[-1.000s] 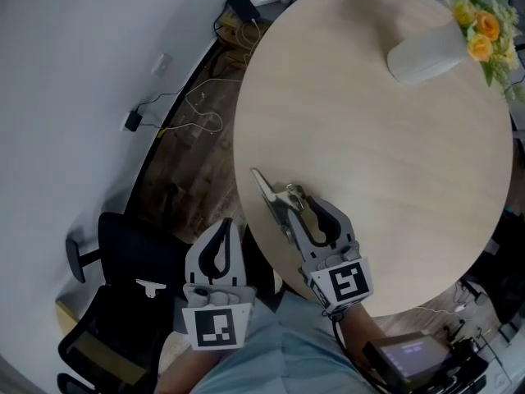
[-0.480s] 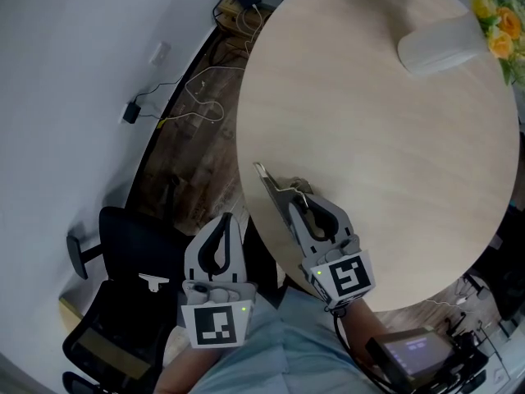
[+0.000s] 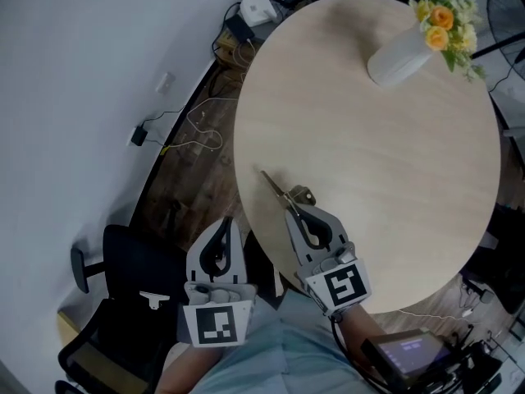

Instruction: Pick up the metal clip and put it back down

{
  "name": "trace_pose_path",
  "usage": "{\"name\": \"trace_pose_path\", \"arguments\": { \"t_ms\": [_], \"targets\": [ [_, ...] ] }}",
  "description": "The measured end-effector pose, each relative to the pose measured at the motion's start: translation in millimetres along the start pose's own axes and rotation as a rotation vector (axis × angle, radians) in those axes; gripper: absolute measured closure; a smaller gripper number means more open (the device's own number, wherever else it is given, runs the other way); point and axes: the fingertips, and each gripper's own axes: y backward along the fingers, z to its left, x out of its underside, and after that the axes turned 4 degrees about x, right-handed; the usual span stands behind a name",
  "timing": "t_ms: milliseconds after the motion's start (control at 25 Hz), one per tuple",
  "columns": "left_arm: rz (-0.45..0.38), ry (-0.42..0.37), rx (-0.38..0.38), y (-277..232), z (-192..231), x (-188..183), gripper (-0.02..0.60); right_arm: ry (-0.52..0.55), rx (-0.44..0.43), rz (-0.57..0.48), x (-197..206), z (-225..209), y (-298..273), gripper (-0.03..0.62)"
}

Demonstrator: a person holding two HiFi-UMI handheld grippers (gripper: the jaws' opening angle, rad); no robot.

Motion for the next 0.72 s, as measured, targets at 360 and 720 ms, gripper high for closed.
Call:
{"name": "trace_pose_path", "arguments": {
  "t_ms": [360, 720],
  "targets": [
    [-0.15, -0.066, 0.068, 39.2, -49.1, -75.4, 0.561, 0.093, 0.093, -0.185, -103.3, 0.4, 83.8, 0.542],
    [-0.252, -0.111, 0.151, 34.3, -76.7, -132.0, 0.561, 0.164, 0.214, -0.254, -164.6, -13.5, 122.8, 0.542]
  ]
}}
